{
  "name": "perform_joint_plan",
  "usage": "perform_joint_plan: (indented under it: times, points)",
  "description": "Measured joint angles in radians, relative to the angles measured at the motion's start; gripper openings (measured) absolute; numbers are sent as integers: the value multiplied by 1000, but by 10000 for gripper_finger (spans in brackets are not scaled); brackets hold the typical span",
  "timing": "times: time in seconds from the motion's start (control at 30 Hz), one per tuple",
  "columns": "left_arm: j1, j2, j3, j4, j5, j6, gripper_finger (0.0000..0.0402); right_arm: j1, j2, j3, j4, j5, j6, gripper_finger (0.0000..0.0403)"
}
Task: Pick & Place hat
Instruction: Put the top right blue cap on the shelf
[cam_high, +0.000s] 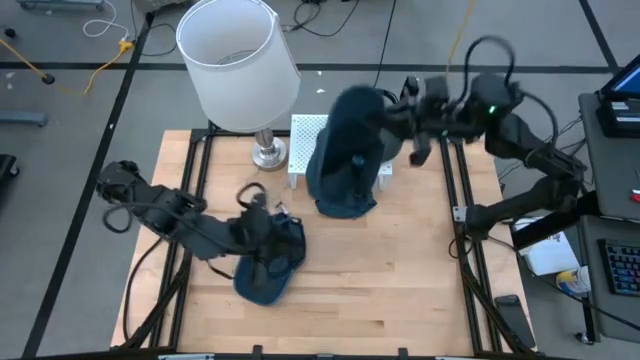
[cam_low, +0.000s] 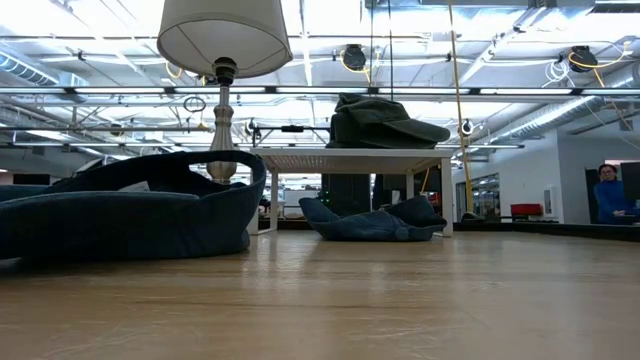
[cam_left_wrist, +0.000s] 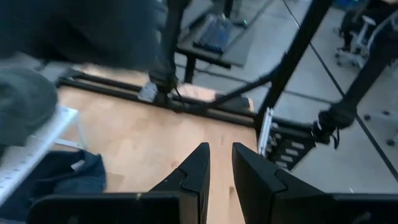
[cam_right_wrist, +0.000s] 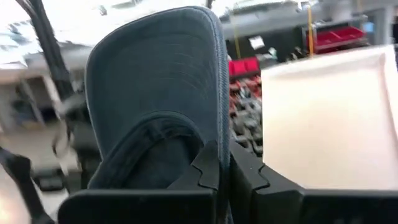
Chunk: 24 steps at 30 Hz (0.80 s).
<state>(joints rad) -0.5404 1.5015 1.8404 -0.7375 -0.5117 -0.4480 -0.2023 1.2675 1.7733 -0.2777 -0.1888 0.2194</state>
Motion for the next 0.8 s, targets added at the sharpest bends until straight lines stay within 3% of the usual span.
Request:
perform_joint_plan:
  times: [0.2,0.33,0.6,0.8]
  points:
    - [-75,-57,0,1,-190,1,72,264,34,0,-61,385,-101,0]
    - [-128,-90,0,-27,-264,-4,72,433,84,0,-47,625,-159,0]
    - [-217,-110,0,-95,-289,-92,72,668,201,0,-16,1025,-224,1]
    - [-241,-109,0,-133,-244,-188,72,774,270,0,-10,1205,-200,1]
